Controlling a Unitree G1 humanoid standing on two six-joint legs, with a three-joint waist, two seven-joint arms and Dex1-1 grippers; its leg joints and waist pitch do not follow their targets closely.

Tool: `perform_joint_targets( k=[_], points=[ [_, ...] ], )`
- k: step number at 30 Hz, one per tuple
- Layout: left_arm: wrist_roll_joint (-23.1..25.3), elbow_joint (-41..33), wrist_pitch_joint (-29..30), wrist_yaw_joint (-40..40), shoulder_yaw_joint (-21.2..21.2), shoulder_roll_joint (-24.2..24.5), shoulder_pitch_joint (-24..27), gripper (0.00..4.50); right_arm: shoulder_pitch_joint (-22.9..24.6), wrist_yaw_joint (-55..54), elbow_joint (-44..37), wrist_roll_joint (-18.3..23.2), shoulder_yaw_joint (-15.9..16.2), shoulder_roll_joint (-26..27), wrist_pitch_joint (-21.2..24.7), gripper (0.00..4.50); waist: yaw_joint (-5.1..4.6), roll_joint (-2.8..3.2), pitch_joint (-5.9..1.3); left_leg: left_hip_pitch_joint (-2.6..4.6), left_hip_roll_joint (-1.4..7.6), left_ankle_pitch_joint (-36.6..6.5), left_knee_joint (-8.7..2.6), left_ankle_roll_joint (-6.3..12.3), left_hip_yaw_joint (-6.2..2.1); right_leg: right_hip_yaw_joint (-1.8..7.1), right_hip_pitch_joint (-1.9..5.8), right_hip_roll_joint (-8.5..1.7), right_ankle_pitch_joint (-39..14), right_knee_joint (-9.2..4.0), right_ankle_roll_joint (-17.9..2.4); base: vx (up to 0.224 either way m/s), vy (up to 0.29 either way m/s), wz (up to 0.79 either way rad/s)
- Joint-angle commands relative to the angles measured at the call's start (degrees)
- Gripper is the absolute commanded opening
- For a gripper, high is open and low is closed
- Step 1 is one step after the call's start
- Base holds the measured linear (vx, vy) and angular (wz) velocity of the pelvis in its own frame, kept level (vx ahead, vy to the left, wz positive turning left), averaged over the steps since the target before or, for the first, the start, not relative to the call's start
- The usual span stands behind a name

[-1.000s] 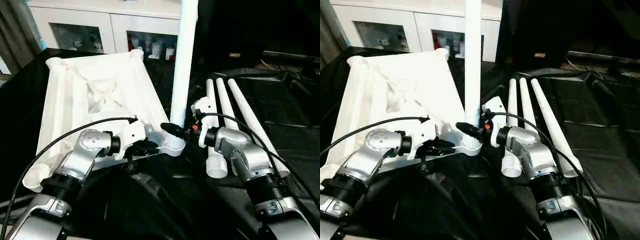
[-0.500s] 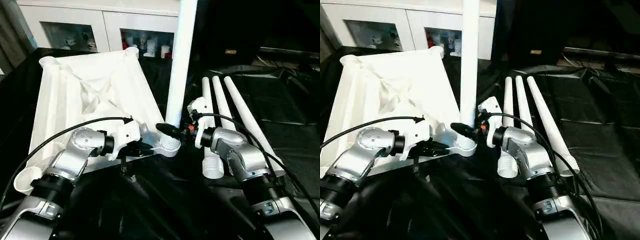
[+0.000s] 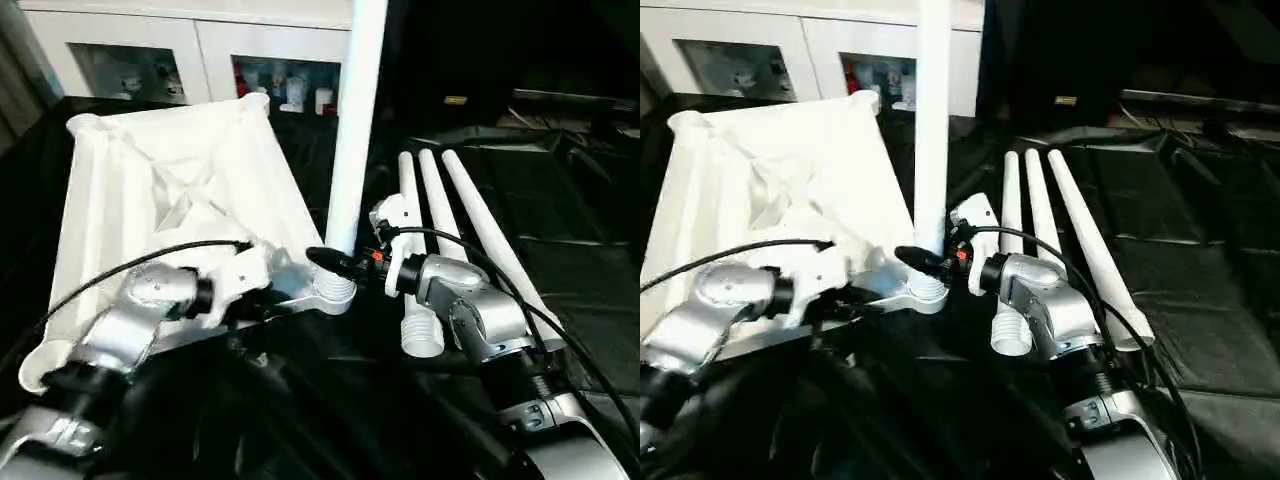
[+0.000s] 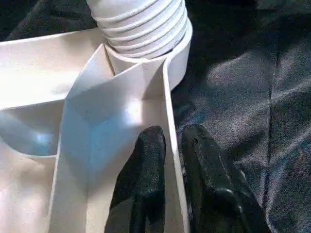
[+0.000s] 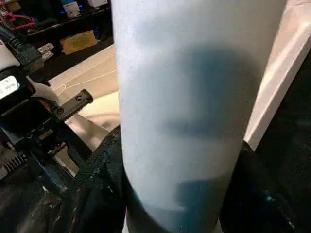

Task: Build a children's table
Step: Insert table leg to table base

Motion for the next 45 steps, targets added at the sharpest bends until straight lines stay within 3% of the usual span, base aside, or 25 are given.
perform_joint_targets(
  k=[1,10,15,16,17,21,28,33,40,45],
  points=[
    [1.55,1.56,1.94,0.14,-0.76,1.25,2.17,0.89,0.41,-1.38,2.45,-2.44,-0.67,-1.24,0.47,1.92,0.12,0.54,-2.34,1.43,4.10,-14.73,-4.39,-0.30,-2.02,3.18,1.09,-4.91,-10.06,-4.76,-12.78,0.000,0.000,0.00],
    [-1.24,0.33,3.99,-0.36,0.47,0.99,2.73,0.89,0.16,-1.56,3.07,-2.37,-0.42,-0.91,-0.10,1.92,0.11,0.56,-2.47,1.41,4.02,-14.24,-4.32,-0.44,-1.99,3.16,1.15,-4.88,-9.54,-4.62,-12.79,0.000,0.000,0.00],
    [-1.00,0.70,4.25,-0.33,0.26,1.15,2.59,0.51,0.06,-1.58,3.36,-2.42,-0.35,-0.74,-0.30,1.92,0.19,0.61,-2.54,1.42,4.00,-14.02,-4.27,-0.29,-1.97,3.15,1.22,-4.84,-9.03,-4.61,-13.07,0.000,0.000,0.00],
    [-0.92,0.87,4.35,-0.36,0.22,1.26,2.66,0.51,0.00,-1.60,3.49,-2.46,-0.31,-0.66,-0.42,1.92,0.29,0.91,-2.67,1.47,4.00,-14.08,-4.24,-0.38,-2.01,3.14,1.26,-4.88,-8.93,-4.57,-13.08,0.000,0.000,0.00],
    [-0.92,0.93,4.54,-0.48,0.19,1.35,2.69,0.28,-0.06,-1.62,3.59,-2.51,-0.28,-0.62,-0.53,1.92,0.21,0.74,-2.60,1.46,4.01,-14.36,-4.27,-0.46,-1.97,3.14,1.22,-4.86,-8.95,-4.64,-13.11,0.000,0.000,0.00],
    [-1.24,1.27,5.02,-0.83,0.32,1.47,2.61,0.03,-0.34,-1.68,3.98,-2.62,-0.20,-0.42,-0.75,1.92,0.31,0.82,-2.70,1.50,3.96,-14.44,-4.19,-0.56,-1.96,3.16,1.29,-4.90,-8.87,-4.62,-13.40,0.000,0.000,0.00],
    [-0.88,1.48,5.28,-1.29,-0.77,1.96,2.44,0.00,-0.30,0.46,4.27,-3.32,1.70,-0.65,-1.29,1.92,0.39,0.76,-2.86,1.51,4.00,-14.26,-4.17,-0.62,-2.01,3.10,1.44,-4.89,-8.82,-4.51,-13.33,0.000,0.000,0.00],
    [-0.95,1.22,5.26,-1.71,-1.06,2.04,2.21,0.00,0.09,1.90,3.24,-4.14,3.47,-1.21,-1.05,1.92,0.54,0.83,-3.15,1.61,3.96,-12.44,-3.92,-0.13,-1.90,3.01,1.57,-4.74,-5.53,-4.19,-13.85,0.000,0.000,0.00],
    [-0.71,1.41,5.25,-1.79,-1.50,1.82,1.71,0.00,-0.60,0.63,5.18,-4.17,2.10,-0.59,-2.03,1.92,0.62,0.67,-3.26,1.53,3.86,-11.96,-3.76,0.30,-1.88,3.00,1.77,-4.83,-5.28,-4.10,-14.29,0.000,0.000,0.00],
    [-0.46,1.90,5.31,-1.42,-1.51,1.60,1.08,0.00,-0.31,-0.61,6.88,-2.74,-0.53,-0.12,-2.15,1.92,0.71,0.57,-3.02,1.65,3.94,-13.89,-3.99,-0.28,-1.99,3.09,1.67,-4.98,-9.45,-4.49,-13.62,0.000,0.000,0.00]
  ],
)
